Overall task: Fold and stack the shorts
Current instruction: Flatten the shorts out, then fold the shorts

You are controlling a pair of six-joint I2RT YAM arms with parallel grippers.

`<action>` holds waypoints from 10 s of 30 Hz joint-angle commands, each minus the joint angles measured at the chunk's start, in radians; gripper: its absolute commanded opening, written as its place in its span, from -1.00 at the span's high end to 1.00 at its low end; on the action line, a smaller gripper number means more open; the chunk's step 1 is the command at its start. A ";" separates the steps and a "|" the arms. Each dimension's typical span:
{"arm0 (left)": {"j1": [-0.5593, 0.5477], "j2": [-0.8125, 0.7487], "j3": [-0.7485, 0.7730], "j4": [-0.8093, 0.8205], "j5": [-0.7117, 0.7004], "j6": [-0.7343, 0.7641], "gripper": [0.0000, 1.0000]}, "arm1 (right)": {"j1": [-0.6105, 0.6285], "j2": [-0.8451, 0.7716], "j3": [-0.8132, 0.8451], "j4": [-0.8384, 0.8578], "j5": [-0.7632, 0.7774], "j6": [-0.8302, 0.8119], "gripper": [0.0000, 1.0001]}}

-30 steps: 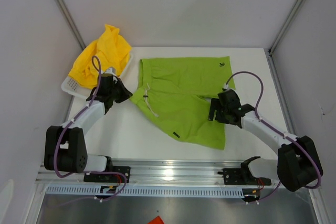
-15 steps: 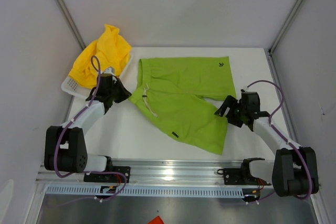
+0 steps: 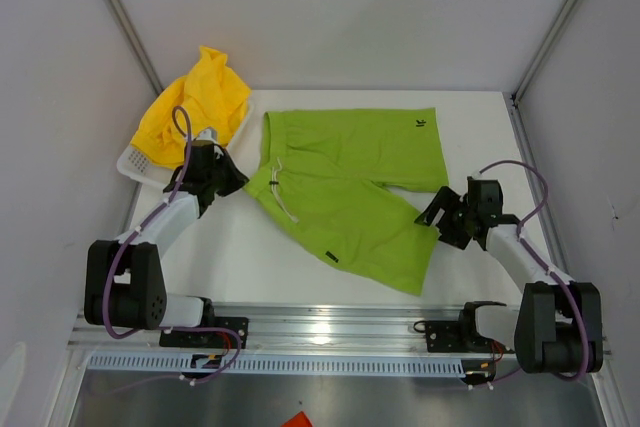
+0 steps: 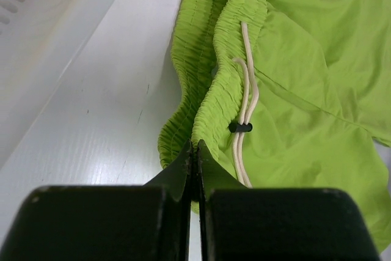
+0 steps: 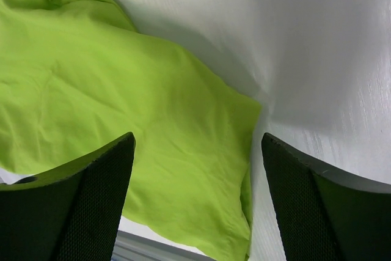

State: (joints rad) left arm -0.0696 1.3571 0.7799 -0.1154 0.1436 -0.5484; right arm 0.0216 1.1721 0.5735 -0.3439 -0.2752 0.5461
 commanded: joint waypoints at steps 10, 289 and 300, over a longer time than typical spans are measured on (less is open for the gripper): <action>-0.024 -0.107 -0.031 -0.009 -0.071 0.004 -0.60 | -0.012 -0.057 -0.130 0.216 -0.142 0.130 -0.70; 0.013 0.287 0.664 -0.678 -0.266 -0.634 1.00 | 0.061 0.802 1.345 -0.366 0.321 0.268 1.00; 0.013 0.338 0.660 -0.618 -0.253 -0.680 1.00 | 0.061 0.968 1.404 -0.264 0.220 0.233 1.00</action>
State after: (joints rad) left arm -0.0784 1.6836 1.4002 -0.7570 -0.0818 -1.2057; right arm 0.1001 2.1155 1.9293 -0.6746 -0.0517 0.8066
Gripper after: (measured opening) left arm 0.031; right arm 0.009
